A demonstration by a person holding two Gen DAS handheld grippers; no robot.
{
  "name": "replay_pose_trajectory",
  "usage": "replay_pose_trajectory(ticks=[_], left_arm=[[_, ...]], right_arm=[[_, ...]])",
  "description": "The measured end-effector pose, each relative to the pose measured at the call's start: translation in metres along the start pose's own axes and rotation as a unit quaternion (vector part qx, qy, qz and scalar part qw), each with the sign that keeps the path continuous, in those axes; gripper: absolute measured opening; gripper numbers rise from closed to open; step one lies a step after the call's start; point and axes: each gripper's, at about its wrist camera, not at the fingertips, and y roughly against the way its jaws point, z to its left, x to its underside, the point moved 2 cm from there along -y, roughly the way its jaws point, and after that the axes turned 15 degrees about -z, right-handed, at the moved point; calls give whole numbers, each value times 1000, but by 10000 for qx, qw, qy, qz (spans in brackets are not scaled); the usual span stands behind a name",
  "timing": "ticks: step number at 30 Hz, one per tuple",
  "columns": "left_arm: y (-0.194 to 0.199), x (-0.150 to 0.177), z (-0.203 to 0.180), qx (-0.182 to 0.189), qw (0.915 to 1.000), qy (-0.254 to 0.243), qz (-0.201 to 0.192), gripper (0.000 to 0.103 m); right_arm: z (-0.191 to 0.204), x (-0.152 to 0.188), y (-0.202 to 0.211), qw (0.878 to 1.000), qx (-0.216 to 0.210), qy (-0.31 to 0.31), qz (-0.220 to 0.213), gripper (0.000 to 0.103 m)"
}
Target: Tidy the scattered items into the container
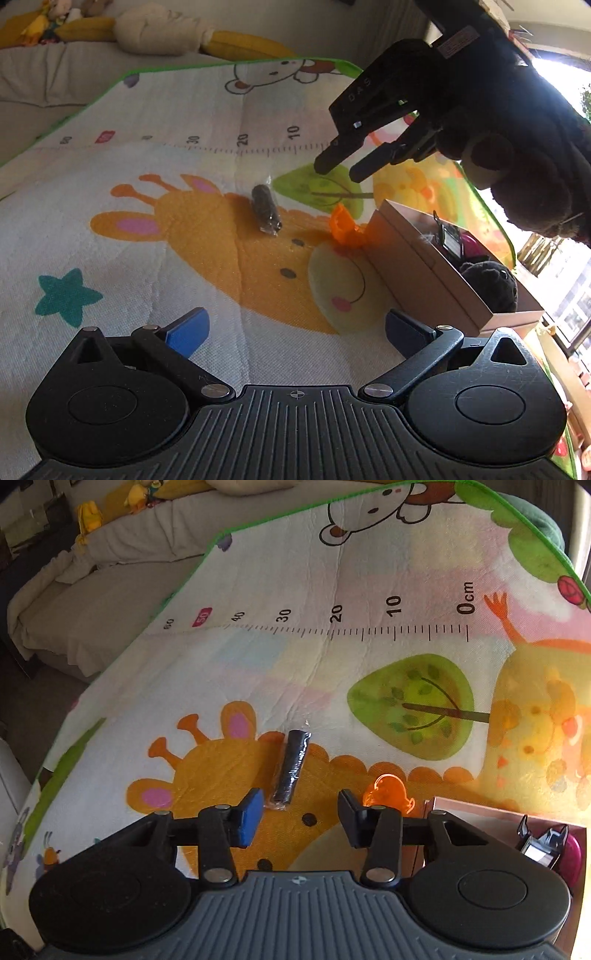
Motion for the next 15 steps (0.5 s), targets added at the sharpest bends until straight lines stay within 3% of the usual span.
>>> replay_pose_trajectory(ticks=[4,8,10,13,15], left_arm=[[0,2,-2,18,9999,-94,33,103],[-1,3,-4,23,9998,-158,94,103],[0,3,-3,30,9999,-121,93,103],[1,2,-2,59,9999,-91,55,103],[1,2,-2,80,9999,-124,32,103]], right_arm=[[-10,4,-51,9960,694,114,553,33],[-17,17,-79,9896,1228,430,609,31],[-19,22,-88,9887,1266,465,660,12],[-14,25,-82,9902,1166,466,615,6],[-5,24,-64,9938,866,369,595,6]])
